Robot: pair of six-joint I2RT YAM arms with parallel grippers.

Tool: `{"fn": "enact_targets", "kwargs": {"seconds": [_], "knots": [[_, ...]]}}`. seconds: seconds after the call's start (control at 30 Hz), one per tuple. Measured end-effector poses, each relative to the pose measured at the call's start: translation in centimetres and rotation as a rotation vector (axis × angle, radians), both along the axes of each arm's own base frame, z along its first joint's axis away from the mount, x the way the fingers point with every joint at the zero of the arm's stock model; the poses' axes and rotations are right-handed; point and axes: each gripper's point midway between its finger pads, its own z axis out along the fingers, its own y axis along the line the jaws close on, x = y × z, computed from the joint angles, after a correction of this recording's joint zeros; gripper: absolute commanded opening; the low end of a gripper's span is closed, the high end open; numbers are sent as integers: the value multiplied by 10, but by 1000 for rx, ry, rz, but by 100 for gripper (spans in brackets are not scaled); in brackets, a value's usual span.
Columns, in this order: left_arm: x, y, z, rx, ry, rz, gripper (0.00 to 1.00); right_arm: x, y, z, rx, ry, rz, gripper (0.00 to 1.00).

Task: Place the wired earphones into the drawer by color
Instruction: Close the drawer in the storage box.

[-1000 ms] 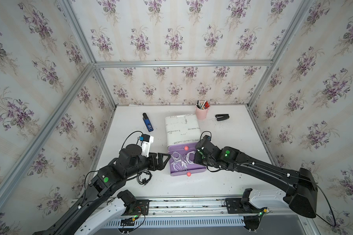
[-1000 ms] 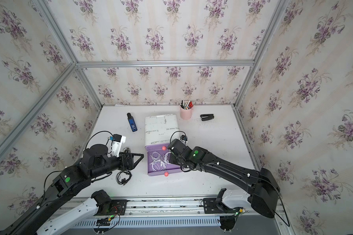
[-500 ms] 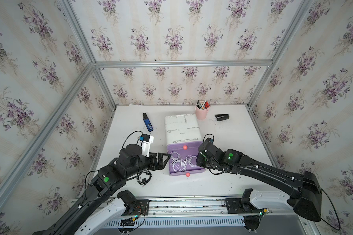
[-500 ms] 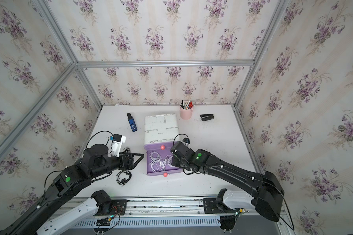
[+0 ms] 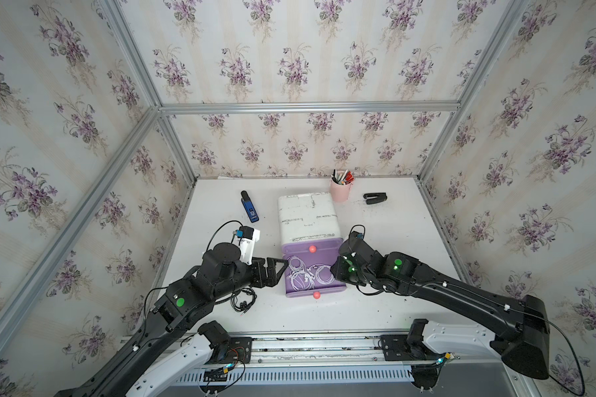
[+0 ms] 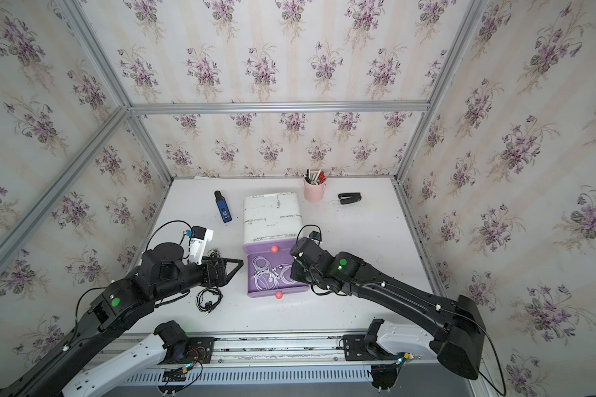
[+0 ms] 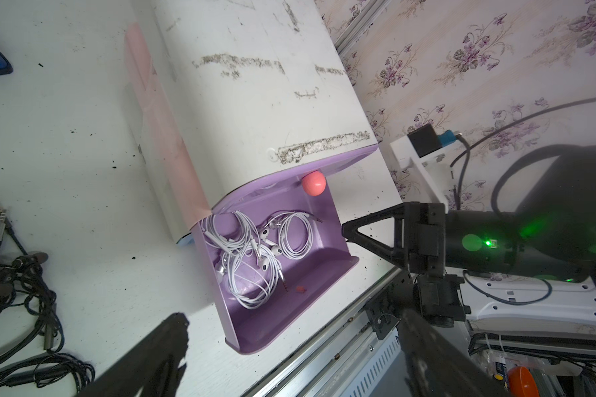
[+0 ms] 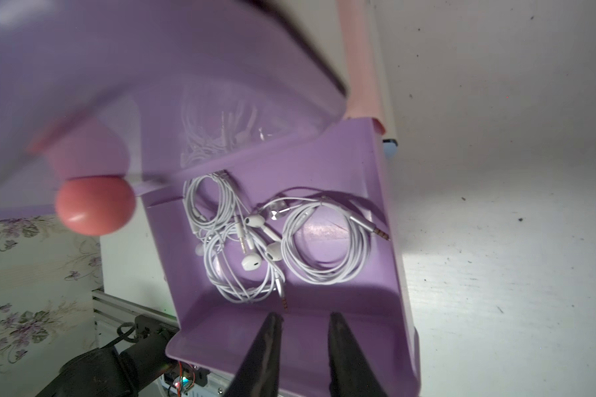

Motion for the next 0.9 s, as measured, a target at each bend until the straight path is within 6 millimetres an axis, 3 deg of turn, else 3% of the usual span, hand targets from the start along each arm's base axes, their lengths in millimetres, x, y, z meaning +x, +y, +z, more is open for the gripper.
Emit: {"fn": "enact_targets", "kwargs": {"seconds": [0.07, 0.17, 0.2, 0.27, 0.43, 0.5, 0.57, 0.67, 0.9], "knots": [[3, -2, 8, -4, -16, -5, 98, 0, -2, 15, 42, -33, -3, 27], [11, -9, 28, -13, -57, -17, 98, -6, -10, 34, 125, -86, -2, 9], [16, -13, 38, -11, -76, -24, 97, -10, -13, 35, 153, -95, 2, 0], [30, -19, 57, -1, -108, -26, 93, -19, -23, 28, 192, -92, -8, 0], [93, -33, 90, 30, -149, -12, 50, -58, -31, -14, 329, -68, 16, 0], [122, -42, 94, 43, -138, -30, 39, -77, -27, -40, 352, -56, 35, 0], [145, -51, 99, 52, -140, -54, 32, -96, -18, -48, 366, -76, 77, 0], [178, -68, 107, 60, -165, -103, 26, -112, -1, -41, 398, -137, 91, 0], [233, -98, 86, 80, -129, -184, 17, -116, 27, -16, 370, -275, 14, 0]]}}
